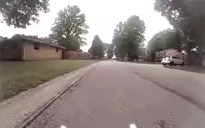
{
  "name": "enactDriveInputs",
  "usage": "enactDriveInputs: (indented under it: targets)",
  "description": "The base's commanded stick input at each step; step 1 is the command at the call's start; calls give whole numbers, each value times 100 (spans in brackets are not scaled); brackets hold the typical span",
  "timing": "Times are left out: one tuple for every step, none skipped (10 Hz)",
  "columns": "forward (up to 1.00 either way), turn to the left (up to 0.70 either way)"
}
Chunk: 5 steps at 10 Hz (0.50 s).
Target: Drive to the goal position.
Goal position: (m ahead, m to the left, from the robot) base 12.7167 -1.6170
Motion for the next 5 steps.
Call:
enactDriveInputs:
  targets:
    - [70,0]
    - [70,0]
    - [70,0]
    - [70,0]
    - [70,0]
